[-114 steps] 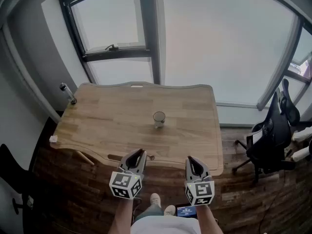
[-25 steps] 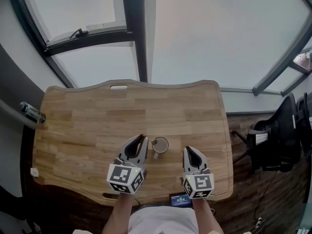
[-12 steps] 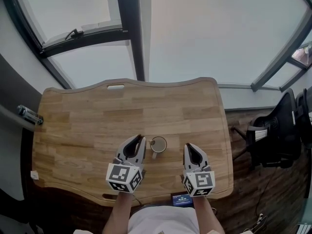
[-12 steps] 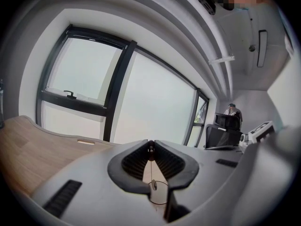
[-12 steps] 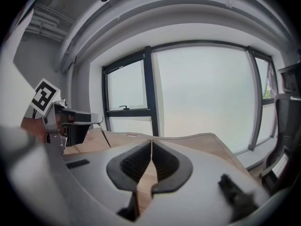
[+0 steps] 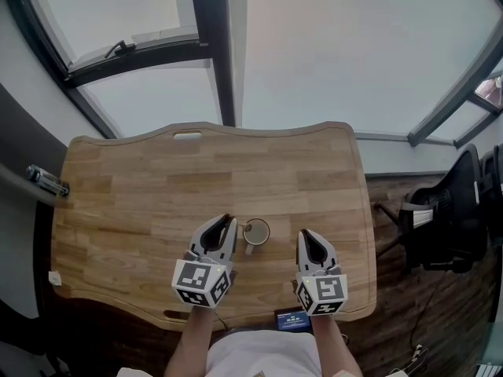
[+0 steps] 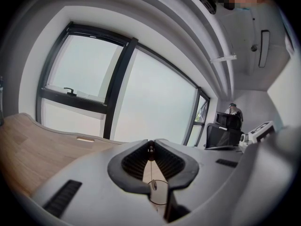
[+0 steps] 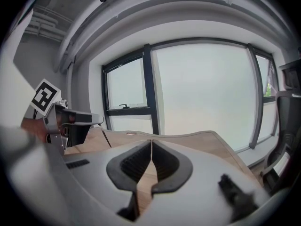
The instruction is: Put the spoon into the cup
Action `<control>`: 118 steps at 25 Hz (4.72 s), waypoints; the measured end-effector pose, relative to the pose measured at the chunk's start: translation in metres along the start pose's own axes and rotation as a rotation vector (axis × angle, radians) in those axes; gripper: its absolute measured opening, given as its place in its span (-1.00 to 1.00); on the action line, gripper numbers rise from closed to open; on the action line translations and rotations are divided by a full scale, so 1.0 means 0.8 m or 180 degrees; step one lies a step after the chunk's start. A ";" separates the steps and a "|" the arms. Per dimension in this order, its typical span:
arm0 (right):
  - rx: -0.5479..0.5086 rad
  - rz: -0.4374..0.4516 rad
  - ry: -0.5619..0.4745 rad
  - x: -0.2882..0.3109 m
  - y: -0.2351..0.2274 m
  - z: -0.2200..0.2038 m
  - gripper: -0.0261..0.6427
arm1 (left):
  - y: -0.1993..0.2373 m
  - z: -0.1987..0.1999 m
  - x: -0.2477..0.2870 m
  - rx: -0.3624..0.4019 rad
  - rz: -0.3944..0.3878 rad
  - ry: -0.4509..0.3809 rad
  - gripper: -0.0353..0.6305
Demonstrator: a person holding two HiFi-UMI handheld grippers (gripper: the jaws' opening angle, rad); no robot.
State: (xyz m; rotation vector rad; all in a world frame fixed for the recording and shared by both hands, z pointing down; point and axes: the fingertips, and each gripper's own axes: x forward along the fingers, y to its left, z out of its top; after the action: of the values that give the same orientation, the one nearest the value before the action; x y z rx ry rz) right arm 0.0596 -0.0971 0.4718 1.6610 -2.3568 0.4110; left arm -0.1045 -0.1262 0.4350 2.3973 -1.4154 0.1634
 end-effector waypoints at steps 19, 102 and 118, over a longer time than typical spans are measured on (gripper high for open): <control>0.0047 0.0034 0.0128 0.023 -0.016 -0.019 -0.83 | 0.005 -0.026 0.027 -0.0043 -0.0005 0.0188 -0.75; 0.0055 0.0461 0.0699 0.089 -0.025 -0.101 -0.83 | 0.019 -0.134 0.088 -0.0339 0.0030 0.0685 -0.75; 0.0053 0.0488 0.0743 0.100 -0.022 -0.102 -0.83 | 0.020 -0.138 0.090 -0.0332 -0.0002 0.0688 -0.75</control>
State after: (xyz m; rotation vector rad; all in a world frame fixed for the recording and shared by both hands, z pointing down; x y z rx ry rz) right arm 0.0514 -0.1441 0.5775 1.3601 -2.3168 0.6183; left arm -0.0742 -0.1531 0.5612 2.2208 -1.2918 0.3296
